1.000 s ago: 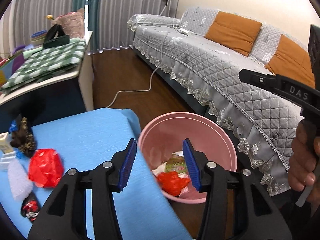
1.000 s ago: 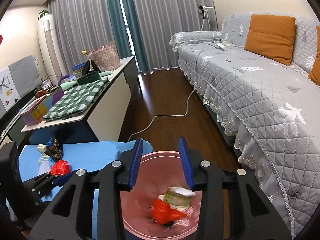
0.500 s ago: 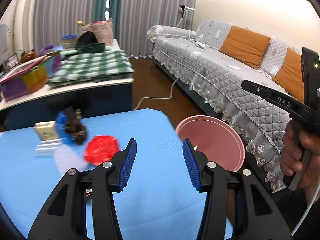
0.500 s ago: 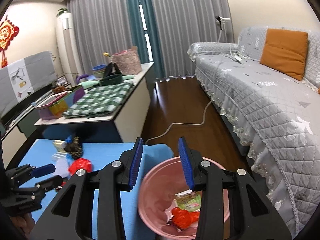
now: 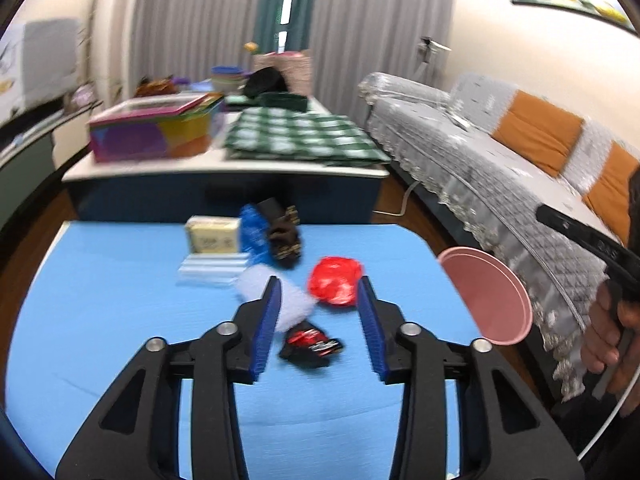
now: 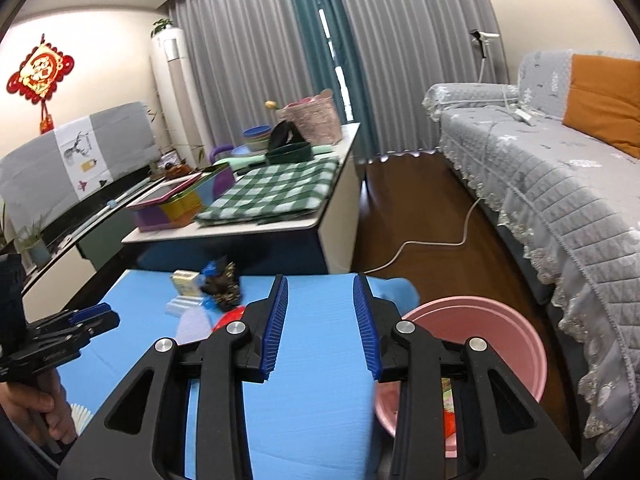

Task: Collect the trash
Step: 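Move both open tools back over the table toward the black-red candy wrapper, then reach the left tool to the white bubble-wrap sleeve while the right tool reaches the red plastic bag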

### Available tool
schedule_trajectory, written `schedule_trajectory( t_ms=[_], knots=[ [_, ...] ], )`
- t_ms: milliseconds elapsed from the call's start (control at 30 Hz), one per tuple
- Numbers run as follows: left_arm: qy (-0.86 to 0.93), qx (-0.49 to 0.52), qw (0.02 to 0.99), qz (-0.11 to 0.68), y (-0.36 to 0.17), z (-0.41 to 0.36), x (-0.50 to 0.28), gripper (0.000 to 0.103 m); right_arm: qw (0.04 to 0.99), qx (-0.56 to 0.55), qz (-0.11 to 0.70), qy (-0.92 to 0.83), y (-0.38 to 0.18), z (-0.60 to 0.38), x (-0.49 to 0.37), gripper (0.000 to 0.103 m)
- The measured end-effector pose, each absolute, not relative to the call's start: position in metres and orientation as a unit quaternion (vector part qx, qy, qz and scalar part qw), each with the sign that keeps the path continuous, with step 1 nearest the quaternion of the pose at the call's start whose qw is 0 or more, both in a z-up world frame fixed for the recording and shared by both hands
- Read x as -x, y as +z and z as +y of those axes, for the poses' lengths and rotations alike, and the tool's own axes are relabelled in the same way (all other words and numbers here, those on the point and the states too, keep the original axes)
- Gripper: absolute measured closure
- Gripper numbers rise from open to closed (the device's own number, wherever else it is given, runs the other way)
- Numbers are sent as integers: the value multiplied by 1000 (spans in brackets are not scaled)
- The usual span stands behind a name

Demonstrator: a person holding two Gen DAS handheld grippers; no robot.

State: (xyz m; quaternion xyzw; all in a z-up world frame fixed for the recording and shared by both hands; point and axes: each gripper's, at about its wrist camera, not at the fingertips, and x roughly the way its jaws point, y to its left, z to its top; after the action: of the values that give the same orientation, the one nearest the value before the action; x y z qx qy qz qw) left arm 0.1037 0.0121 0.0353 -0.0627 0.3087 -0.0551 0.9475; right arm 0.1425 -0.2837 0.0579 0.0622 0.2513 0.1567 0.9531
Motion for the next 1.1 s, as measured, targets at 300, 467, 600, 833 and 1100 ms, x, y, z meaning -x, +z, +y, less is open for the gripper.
schedule_trajectory(
  t_ms=[300, 467, 600, 833, 1100],
  knots=[
    [-7, 103, 943, 318, 7, 52, -116, 77, 946, -33, 268, 179, 34, -235, -154, 68],
    [-10, 115, 937, 329, -6, 56, -127, 77, 941, -25, 279, 187, 22, -216, -166, 68],
    [-19, 121, 933, 339, -15, 54, -137, 77, 937, -12, 289, 195, 11, -201, -175, 68],
    [-37, 137, 921, 362, -33, 49, -158, 77, 933, 11, 298, 204, -2, -185, -183, 68],
    [-36, 154, 908, 387, -53, 43, -175, 63, 927, 23, 311, 206, -17, -175, -192, 65]
  ],
)
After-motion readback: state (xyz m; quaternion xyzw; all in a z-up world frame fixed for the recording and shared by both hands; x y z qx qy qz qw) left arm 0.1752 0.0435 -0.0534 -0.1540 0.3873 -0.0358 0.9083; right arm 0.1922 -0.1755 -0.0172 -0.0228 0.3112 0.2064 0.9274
